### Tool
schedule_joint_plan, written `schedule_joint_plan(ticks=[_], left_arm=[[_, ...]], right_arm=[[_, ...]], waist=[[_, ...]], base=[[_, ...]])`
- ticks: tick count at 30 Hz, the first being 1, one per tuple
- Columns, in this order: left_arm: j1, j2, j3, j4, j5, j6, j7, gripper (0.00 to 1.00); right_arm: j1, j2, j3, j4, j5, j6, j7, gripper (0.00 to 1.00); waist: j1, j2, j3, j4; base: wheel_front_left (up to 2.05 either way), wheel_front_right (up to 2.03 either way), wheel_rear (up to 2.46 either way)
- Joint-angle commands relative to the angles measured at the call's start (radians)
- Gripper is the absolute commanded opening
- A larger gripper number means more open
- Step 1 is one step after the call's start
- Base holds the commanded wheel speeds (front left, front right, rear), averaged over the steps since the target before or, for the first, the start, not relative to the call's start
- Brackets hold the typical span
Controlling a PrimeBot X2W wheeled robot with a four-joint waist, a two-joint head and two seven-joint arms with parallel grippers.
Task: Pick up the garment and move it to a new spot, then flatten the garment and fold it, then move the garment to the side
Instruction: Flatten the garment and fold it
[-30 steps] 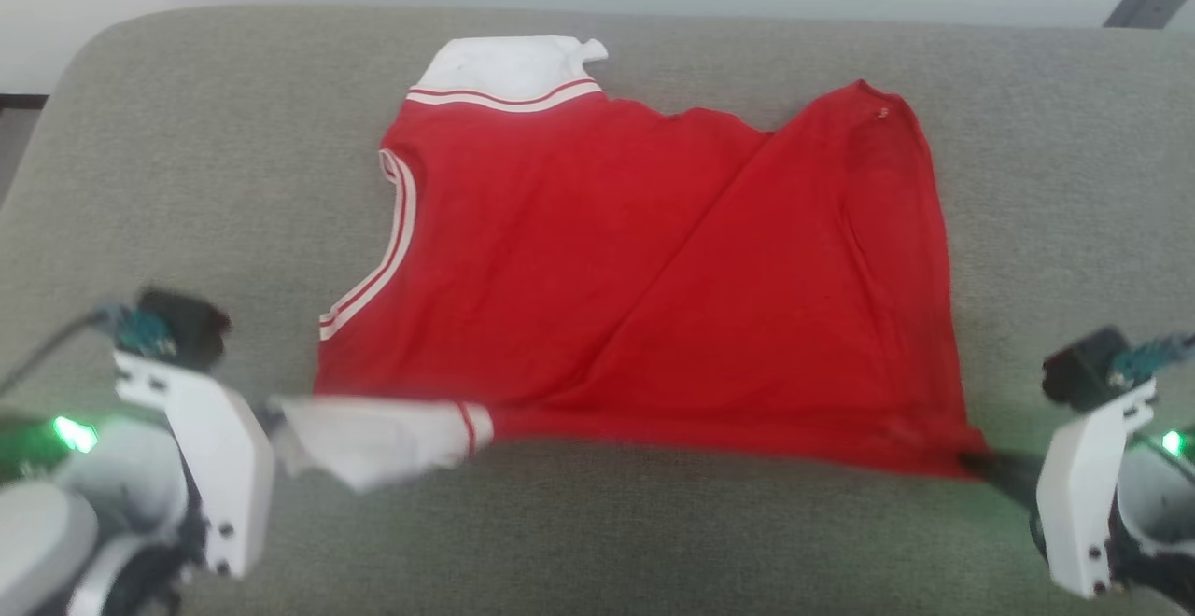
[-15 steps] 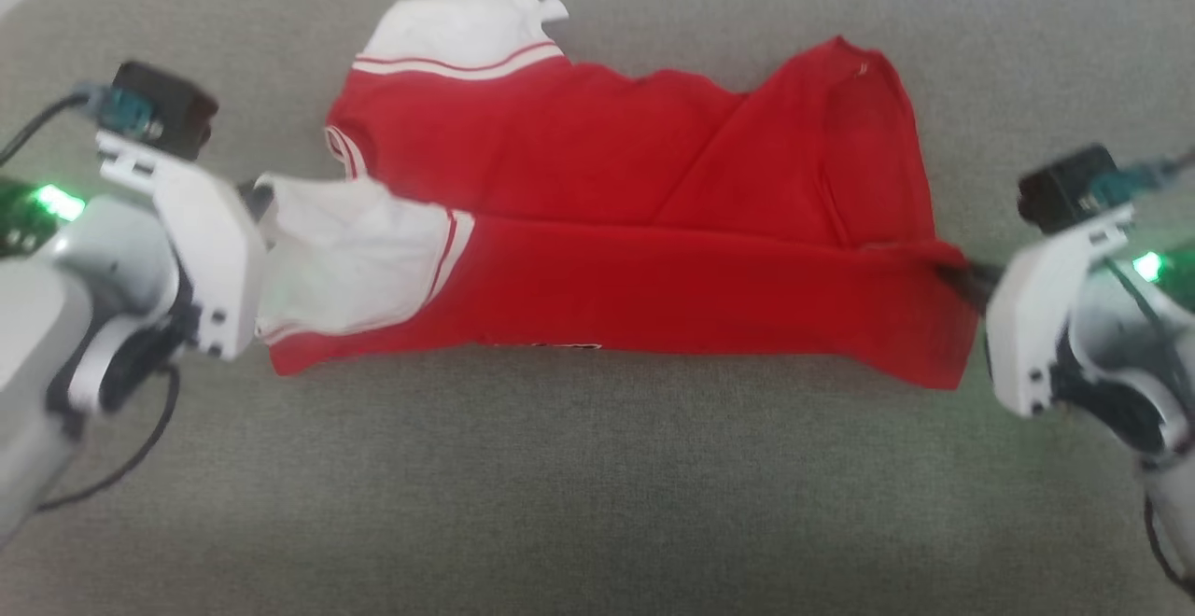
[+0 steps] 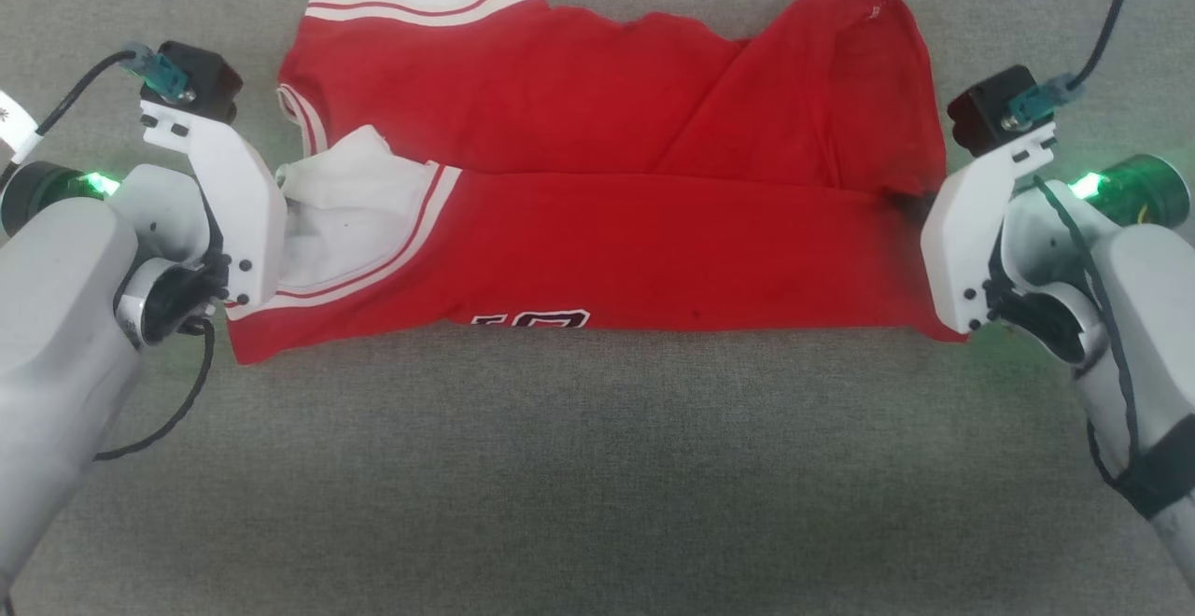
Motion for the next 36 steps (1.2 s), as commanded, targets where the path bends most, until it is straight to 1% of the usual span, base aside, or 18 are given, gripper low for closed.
schedule_joint_plan(ticks=[1,2,3,4,5,6,8,10,11,12,15,18,21,24,28,31,36], left_arm=[[-0.023,-0.013,-0.002,0.053,-0.005,-0.024,-0.005,0.10],[-0.029,-0.021,0.002,0.079,-0.014,-0.034,-0.009,0.26],[-0.036,-0.028,0.003,0.100,-0.018,-0.042,-0.009,0.38],[-0.036,-0.028,0.003,0.100,-0.018,-0.042,-0.009,0.38],[-0.042,-0.036,0.004,0.117,-0.024,-0.050,-0.008,0.44],[-0.048,-0.044,0.006,0.131,-0.031,-0.057,-0.003,0.55],[-0.065,-0.051,0.006,0.148,-0.034,-0.069,-0.005,0.99],[-0.077,-0.052,0.008,0.159,-0.030,-0.072,-0.012,1.00],[-0.080,-0.058,0.014,0.161,-0.041,-0.072,-0.011,1.00],[-0.086,-0.060,0.008,0.152,-0.029,-0.075,-0.006,1.00],[-0.085,-0.055,0.009,0.134,-0.039,-0.073,0.007,1.00],[-0.067,-0.050,0.016,0.100,-0.058,-0.058,0.024,1.00],[-0.045,-0.035,0.016,0.052,-0.073,-0.031,0.059,1.00],[-0.019,-0.017,0.027,-0.020,-0.100,0.004,0.091,1.00],[0.039,0.020,0.032,-0.140,-0.128,0.062,0.145,1.00],[0.089,0.059,0.037,-0.245,-0.155,0.109,0.179,1.00],[0.187,0.131,0.049,-0.425,-0.184,0.206,0.214,1.00]], right_arm=[[-0.016,0.014,0.015,0.036,0.006,0.000,-0.012,0.35],[-0.025,0.017,0.021,0.047,0.006,0.000,-0.019,0.49],[-0.033,0.019,0.022,0.057,0.007,0.000,-0.026,1.00],[-0.033,0.019,0.022,0.057,0.007,0.000,-0.026,1.00],[-0.036,0.020,0.022,0.066,0.010,0.000,-0.031,1.00],[-0.039,0.021,0.024,0.067,0.014,0.000,-0.037,1.00],[-0.043,0.016,0.012,0.067,0.018,0.000,-0.062,1.00],[-0.039,0.013,-0.006,0.064,0.020,0.000,-0.088,1.00],[-0.034,0.014,-0.022,0.062,0.021,0.000,-0.107,1.00],[-0.016,0.016,-0.049,0.052,0.012,0.000,-0.141,1.00],[0.009,0.021,-0.102,0.026,-0.003,0.000,-0.199,1.00],[0.045,0.030,-0.167,-0.011,-0.030,0.000,-0.268,1.00],[0.086,0.047,-0.233,-0.056,-0.078,0.000,-0.334,1.00],[0.129,0.066,-0.288,-0.107,-0.131,0.000,-0.386,1.00],[0.189,0.106,-0.371,-0.175,-0.188,0.000,-0.434,1.00],[0.233,0.138,-0.423,-0.223,-0.220,0.000,-0.438,1.00],[0.292,0.187,-0.500,-0.302,-0.257,0.000,-0.423,1.00]], waist=[[0.0000,0.0000,0.004,-0.002],[0.0000,0.0000,0.004,-0.002],[0.0000,0.0000,0.002,-0.001],[0.0000,0.0000,0.002,-0.001],[0.0000,0.0000,-0.001,0.001],[0.0000,0.0000,-0.006,0.003],[0.0000,0.0000,-0.017,0.010],[0.0000,0.0000,-0.029,0.017],[0.0000,0.0000,-0.036,0.021],[0.0000,0.0000,-0.050,0.030],[0.0000,0.0000,-0.070,0.044],[0.0000,0.0000,-0.087,0.058],[0.0000,0.0000,-0.100,0.069],[0.0000,0.0000,-0.109,0.078],[0.0000,0.0000,-0.113,0.083],[0.0000,0.0000,-0.109,0.081],[0.0000,0.0000,-0.093,0.068]], base=[[0.00,0.00,0.00],[0.00,0.00,0.00],[0.00,0.00,0.00],[0.00,0.00,0.00],[0.00,0.00,0.00],[0.00,0.00,0.00],[0.00,0.00,0.00],[0.00,0.00,0.00],[0.00,0.00,0.00],[0.00,0.00,0.00],[0.00,0.00,0.00],[0.00,0.00,0.00],[0.00,0.00,0.00],[0.00,0.00,0.00],[0.00,0.00,0.00],[0.00,0.00,0.00],[0.00,0.00,0.00]])
